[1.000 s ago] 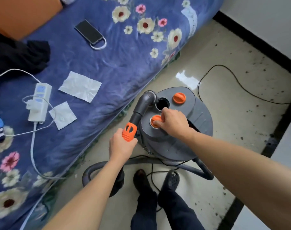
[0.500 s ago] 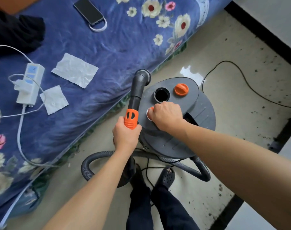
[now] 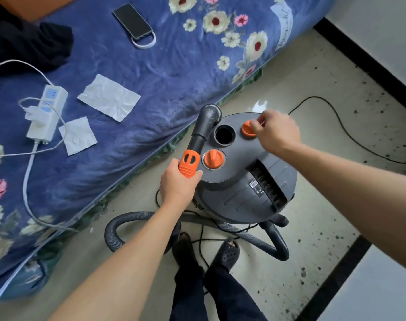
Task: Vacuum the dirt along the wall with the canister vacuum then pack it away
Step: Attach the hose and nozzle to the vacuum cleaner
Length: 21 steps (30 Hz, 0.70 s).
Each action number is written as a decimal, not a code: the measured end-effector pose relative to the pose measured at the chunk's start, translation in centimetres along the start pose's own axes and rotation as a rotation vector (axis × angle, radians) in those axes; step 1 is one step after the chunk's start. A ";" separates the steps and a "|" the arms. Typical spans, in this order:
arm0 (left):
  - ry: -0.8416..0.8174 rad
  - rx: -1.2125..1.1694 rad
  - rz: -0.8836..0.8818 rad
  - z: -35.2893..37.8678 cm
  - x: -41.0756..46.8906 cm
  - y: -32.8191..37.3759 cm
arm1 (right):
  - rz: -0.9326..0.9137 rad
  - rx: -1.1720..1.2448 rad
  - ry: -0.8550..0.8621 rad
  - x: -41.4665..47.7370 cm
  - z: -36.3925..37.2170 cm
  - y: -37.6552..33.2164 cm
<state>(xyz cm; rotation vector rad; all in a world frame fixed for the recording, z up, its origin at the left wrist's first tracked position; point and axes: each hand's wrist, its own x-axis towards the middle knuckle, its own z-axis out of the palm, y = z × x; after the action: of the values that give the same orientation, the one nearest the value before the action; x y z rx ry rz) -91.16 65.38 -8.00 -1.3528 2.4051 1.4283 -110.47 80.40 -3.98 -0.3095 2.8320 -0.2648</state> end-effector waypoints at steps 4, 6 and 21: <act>0.005 0.101 -0.013 1.2 0.5 0.7 | -0.039 -0.274 -0.199 2.6 -1.2 -0.2; 0.004 0.135 -0.009 1.7 0.6 0.6 | -0.126 -0.369 -0.285 2.7 -1.1 -0.6; -0.028 0.068 -0.069 1.8 0.7 -0.2 | -0.472 -0.723 -0.204 4.0 1.0 -0.8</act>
<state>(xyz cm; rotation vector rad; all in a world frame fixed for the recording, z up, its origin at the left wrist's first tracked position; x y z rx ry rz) -92.14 66.14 -9.43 -1.3770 2.3423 1.3273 -113.80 78.51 -5.81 -1.0789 2.5052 0.6806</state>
